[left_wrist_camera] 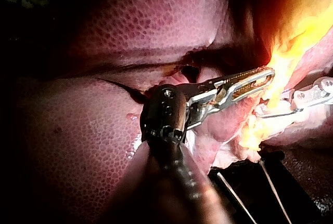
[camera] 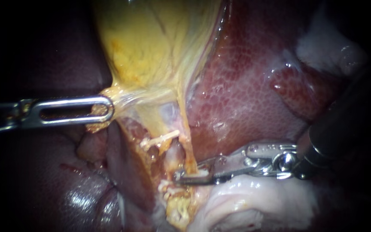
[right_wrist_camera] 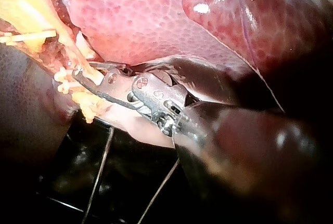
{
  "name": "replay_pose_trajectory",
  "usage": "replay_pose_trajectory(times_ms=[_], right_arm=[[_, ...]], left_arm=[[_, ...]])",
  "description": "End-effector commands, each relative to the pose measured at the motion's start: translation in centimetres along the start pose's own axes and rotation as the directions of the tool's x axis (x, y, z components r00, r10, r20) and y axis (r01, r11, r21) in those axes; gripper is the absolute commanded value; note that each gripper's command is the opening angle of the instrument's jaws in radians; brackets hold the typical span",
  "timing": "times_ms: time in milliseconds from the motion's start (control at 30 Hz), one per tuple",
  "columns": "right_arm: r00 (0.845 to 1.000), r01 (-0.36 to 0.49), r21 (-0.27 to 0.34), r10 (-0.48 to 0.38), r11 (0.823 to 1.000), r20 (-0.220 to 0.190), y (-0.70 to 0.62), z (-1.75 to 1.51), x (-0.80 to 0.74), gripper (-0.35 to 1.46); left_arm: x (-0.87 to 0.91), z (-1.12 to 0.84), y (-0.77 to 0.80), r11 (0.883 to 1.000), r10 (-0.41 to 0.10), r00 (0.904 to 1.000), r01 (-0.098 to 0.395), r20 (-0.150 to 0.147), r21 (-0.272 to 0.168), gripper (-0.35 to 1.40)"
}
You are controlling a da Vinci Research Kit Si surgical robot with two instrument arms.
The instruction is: Going back first clip right tube
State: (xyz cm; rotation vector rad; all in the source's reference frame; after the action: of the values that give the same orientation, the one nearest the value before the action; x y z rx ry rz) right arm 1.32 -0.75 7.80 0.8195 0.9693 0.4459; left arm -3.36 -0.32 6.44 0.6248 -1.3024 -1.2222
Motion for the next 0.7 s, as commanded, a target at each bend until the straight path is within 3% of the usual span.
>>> replay_pose_trajectory(times_ms=[33, 200, 233, 267, 333, 500, 700], right_arm=[[1.000, 0.001, 0.004, -0.001, 1.000, 0.001, 0.00, 0.00, 0.00, -0.35], [1.000, -0.007, 0.004, 0.008, 1.000, -0.010, 0.00, -0.03, 0.06, -0.35], [0.999, -0.009, -0.007, 0.009, 1.000, -0.031, 0.01, -0.02, 0.08, -0.19], [0.998, 0.024, -0.022, -0.026, 0.999, -0.061, 0.02, -0.01, 0.10, 0.09], [0.996, 0.033, -0.025, -0.035, 0.999, -0.078, 0.06, 0.02, 0.13, 0.51], [0.992, 0.061, -0.081, -0.069, 0.995, -0.101, 0.10, 0.00, 0.14, 0.60], [0.991, 0.079, -0.078, -0.086, 0.994, -0.102, 0.05, -0.28, 0.20, 0.60]], left_arm=[[0.00, 0.00, 0.00, 1.000, 0.000, 1.0000, 0.000, 0.000, -0.001, -0.35], [0.00, 0.00, 0.00, 1.000, 0.000, 1.0000, 0.000, 0.000, -0.001, -0.35], [0.00, 0.00, 0.00, 1.000, 0.000, 1.0000, 0.000, 0.000, -0.001, -0.35], [0.00, 0.00, 0.00, 1.000, 0.000, 1.0000, 0.000, 0.000, -0.001, -0.35], [0.00, 0.00, 0.00, 1.000, 0.000, 1.0000, 0.000, 0.000, -0.001, -0.35], [0.00, 0.00, -0.01, 1.000, 0.000, 1.0000, 0.000, 0.000, -0.001, -0.35], [0.00, 0.00, -0.01, 1.000, 0.000, 1.0000, 0.000, 0.000, -0.001, -0.35]])
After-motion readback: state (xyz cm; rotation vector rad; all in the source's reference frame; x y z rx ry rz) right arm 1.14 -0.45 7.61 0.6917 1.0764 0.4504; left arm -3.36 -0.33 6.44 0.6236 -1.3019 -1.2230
